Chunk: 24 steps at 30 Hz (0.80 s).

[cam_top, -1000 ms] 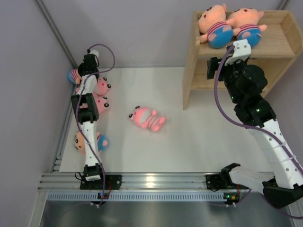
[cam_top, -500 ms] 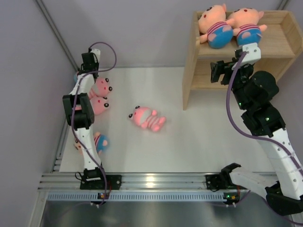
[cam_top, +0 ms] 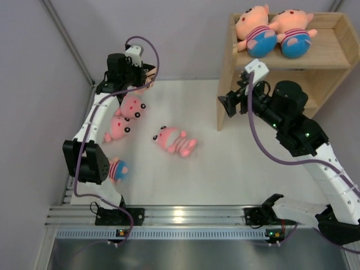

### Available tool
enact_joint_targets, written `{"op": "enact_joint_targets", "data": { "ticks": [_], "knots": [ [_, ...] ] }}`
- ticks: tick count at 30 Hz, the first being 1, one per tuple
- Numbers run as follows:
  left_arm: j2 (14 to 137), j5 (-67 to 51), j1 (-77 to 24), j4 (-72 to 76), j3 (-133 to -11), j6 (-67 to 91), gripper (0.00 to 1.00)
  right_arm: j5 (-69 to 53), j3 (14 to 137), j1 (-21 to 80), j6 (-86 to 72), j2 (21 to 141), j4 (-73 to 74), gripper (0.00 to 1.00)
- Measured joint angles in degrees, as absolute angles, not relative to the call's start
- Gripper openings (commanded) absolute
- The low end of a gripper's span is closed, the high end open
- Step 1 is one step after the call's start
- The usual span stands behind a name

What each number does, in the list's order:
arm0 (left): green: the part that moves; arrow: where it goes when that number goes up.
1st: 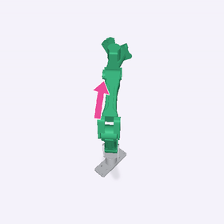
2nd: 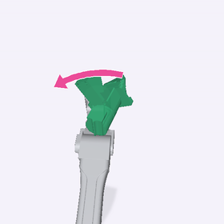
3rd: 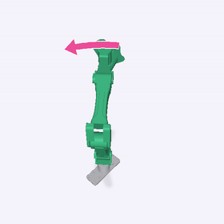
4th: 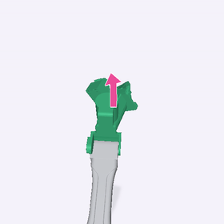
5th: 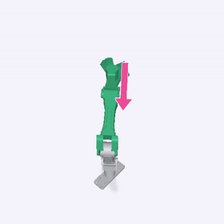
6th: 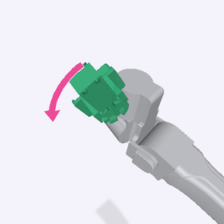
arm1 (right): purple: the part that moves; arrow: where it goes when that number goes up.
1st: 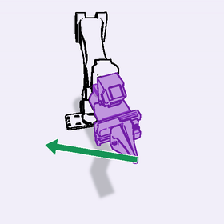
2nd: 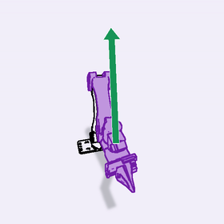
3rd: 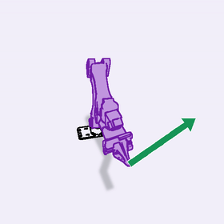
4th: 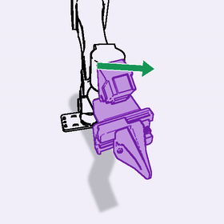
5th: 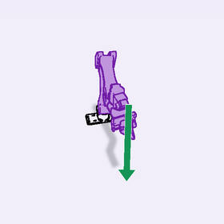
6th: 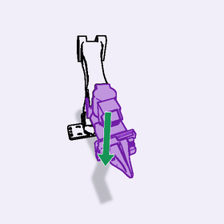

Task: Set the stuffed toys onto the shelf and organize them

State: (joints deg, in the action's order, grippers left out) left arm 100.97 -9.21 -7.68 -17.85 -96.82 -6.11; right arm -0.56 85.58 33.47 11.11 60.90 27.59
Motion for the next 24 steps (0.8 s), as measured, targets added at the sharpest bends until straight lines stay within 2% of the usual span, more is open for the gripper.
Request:
{"op": "enact_joint_targets", "data": {
  "ticks": [5,8,13,18,24],
  "knots": [
    [91.5,-21.4,-7.8,-23.1,-95.0,2.2,0.00,-3.3,80.2,42.6,12.9,64.3,25.6,0.81],
    [86.4,-27.6,-7.6,-25.8,-93.2,5.7,0.00,-5.8,73.4,45.8,12.9,64.4,19.2,0.82],
    [79.7,-38.6,-7.6,-30.3,-91.8,10.6,0.00,-9.4,62.6,46.4,11.2,64.8,5.1,0.83],
    [77.1,-47.9,-7.6,-32.7,-91.8,15.6,0.00,-11.7,58.0,46.5,10.6,68.2,-9.6,0.84],
    [77.0,-53.6,-7.6,-35.2,-92.1,19.7,0.00,-12.1,47.7,46.6,22.1,67.1,-25.2,0.92]
  ]
}}
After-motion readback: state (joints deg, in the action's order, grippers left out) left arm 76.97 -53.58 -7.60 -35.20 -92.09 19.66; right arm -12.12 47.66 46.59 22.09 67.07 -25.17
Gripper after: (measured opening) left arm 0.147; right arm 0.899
